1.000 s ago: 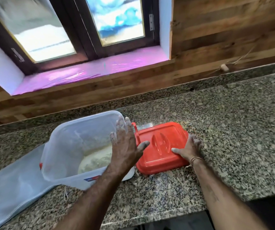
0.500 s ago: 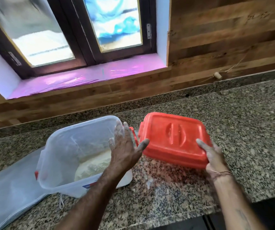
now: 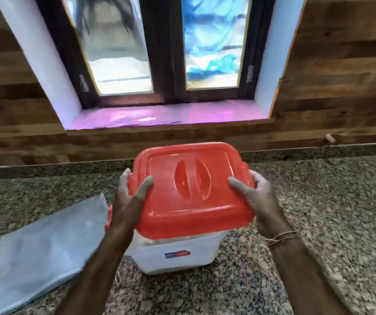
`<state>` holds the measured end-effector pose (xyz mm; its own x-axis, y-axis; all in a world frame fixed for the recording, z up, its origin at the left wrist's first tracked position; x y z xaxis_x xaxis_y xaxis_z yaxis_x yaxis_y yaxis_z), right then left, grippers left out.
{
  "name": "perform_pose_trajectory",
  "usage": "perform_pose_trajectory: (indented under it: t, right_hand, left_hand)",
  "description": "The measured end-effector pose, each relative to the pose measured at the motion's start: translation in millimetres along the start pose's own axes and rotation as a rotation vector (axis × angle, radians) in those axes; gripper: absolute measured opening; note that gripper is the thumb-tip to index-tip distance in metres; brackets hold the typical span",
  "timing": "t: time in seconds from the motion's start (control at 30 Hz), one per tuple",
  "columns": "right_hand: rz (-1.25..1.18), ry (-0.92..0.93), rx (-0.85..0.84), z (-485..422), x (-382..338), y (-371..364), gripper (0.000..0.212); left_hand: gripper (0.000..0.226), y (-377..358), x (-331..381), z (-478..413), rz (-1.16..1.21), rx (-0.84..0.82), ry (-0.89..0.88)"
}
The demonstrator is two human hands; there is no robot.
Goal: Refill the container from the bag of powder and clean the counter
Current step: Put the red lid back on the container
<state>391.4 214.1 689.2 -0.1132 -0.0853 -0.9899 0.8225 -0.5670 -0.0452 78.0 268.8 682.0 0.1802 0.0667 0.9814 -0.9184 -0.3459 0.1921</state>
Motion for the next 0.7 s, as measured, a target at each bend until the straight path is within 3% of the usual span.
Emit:
perform_pose_trajectory:
  t: [0.1,0.3,0.43,0.47,0.6,0.7]
  right_hand:
    - [0.263,0.091,0.046,8.4,15.0,-36.2,0.053]
    - [0.708,0.19,0.174,9.1,52.3,-52.0,0.096]
    - [0.937,0.218,0.241,16.8,50.9,-52.9,0.081]
    - [0.909,0.173,0.221,18.1,51.4,-53.3,0.079]
    - [0.416,-0.091,0.105,18.4,55.1,-53.7,0.062]
    - [0.359,-0.095,0.099,21.3,50.9,-54.4,0.057]
  left_hand:
    - [0.105,34.5,-33.7,-19.6,-0.136,0.071,0.055]
    - [0.117,40.9,-76.4,-31.8,-0.141,-0.008,0.183]
    - [0.113,35.0,-77.0,-34.6,-0.266,-0.039,0.141]
    - [0.112,34.1,-76.2,-36.2,-0.278,-0.049,0.133]
    - [0.114,33.0,-71.2,-43.5,-0.336,-0.073,0.107]
    - [0.113,37.5,-64.3,-40.2,-0.391,-0.043,0.072]
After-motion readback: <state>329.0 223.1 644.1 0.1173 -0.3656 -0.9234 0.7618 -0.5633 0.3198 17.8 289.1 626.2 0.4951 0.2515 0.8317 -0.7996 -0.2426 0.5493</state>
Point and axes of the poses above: each hand's wrist, its own z-axis away from the middle knuckle, its own y-axis out of the back of the hand, x = y × z, the point moved 5 cm from there along -z, towards the middle knuckle, and after that the axes turned 13 degrees about x, right-handed, at the moved point
